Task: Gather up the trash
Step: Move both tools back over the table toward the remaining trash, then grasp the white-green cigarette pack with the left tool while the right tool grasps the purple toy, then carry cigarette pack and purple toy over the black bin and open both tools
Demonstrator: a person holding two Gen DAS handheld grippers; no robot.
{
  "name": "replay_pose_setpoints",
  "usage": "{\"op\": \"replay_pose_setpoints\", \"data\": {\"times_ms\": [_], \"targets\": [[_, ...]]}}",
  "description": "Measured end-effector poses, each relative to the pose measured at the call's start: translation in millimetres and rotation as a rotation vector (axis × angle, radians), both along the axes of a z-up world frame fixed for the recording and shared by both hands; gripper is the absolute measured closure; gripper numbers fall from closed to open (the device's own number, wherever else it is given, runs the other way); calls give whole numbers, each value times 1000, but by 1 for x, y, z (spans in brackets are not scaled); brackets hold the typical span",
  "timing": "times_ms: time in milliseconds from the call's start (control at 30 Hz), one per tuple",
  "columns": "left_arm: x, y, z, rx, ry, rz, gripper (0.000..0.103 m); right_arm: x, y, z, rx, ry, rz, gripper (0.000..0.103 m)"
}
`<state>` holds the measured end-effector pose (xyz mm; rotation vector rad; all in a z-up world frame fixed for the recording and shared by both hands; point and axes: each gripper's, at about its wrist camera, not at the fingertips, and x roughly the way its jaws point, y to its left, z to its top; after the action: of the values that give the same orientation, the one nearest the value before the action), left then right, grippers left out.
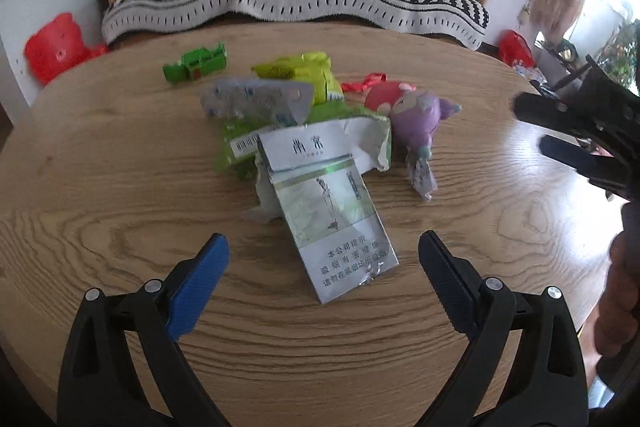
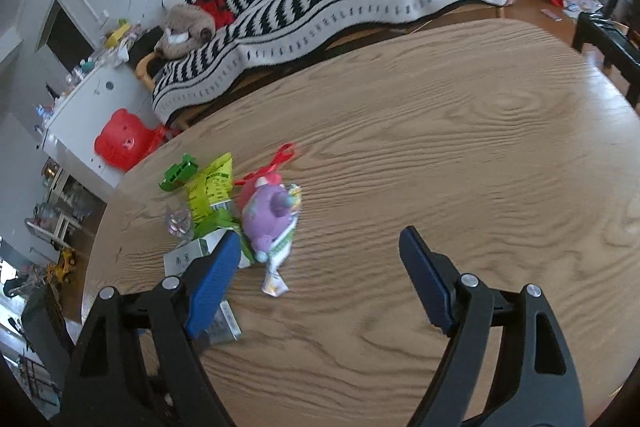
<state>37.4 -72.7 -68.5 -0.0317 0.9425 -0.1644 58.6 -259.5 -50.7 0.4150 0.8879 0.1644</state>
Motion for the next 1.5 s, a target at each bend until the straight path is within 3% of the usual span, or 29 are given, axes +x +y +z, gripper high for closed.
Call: {"op": "replay_pose_setpoints", "data": {"times_ms": [233, 533, 667, 700, 767, 933, 1300, 1333, 1367, 1500], "targets": [[16, -11, -21, -16, 58, 31, 10, 31, 22, -17, 0, 37, 31, 24], [24, -12, -28, -6, 36, 28, 11, 66, 36, -36, 33, 85, 52, 29], [26, -9, -26, 17, 17, 23, 26, 74, 42, -40, 43, 93, 64, 34], [26, -8, -26, 20, 13, 21, 29, 75, 44, -40, 45, 93, 66, 40], [26, -6, -25, 12, 6, 11, 46, 76, 46, -40, 46, 92, 70, 51], [24, -1, -23, -24, 21, -9, 48, 73, 51, -35, 32, 76, 81, 61], [7, 29, 10, -70, -21, -36, 49, 45, 40, -3, 50, -25, 50, 63], [7, 31, 11, -73, -23, -35, 55, 43, 37, 0, 52, -30, 49, 64], [6, 34, 13, -77, -25, -35, 79, 41, 35, 2, 54, -36, 50, 64], [8, 37, 14, -93, -7, -43, 82, 31, 26, 8, 42, -48, 42, 64]]}}
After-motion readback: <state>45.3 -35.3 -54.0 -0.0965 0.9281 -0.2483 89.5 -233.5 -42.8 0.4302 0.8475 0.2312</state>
